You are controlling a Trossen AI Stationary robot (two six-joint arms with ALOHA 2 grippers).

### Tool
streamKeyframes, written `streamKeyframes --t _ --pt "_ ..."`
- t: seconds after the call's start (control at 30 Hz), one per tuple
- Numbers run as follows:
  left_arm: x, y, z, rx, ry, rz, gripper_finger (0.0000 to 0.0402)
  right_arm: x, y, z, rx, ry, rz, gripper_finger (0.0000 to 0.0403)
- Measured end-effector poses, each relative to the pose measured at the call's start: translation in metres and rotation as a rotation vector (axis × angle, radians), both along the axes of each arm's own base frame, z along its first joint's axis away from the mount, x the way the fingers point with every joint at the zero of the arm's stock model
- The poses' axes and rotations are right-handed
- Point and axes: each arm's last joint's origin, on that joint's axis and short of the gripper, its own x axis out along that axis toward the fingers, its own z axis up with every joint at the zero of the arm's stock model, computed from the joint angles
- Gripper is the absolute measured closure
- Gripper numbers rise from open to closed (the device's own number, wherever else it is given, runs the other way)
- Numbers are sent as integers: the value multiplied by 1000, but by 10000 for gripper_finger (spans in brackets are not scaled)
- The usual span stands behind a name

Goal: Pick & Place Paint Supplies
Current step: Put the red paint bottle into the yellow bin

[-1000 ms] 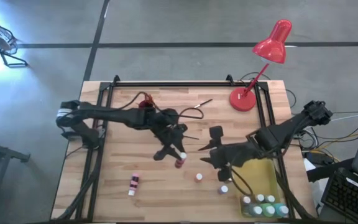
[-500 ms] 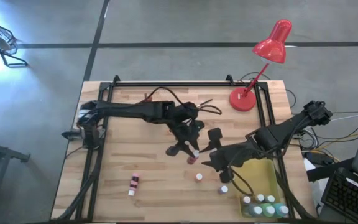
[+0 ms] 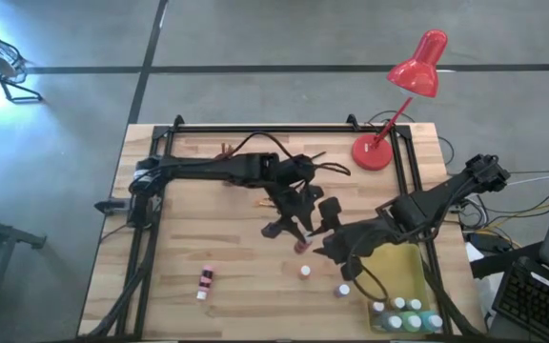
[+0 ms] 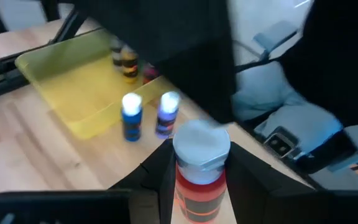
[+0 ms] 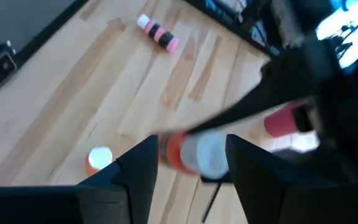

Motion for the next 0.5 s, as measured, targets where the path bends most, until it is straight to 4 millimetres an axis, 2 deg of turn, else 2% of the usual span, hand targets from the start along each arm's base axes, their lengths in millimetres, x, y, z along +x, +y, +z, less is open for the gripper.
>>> streamKeyframes --t 0.5 --pt "0 1 8 -97 32 -14 287 0 -5 -2 -113 28 57 202"
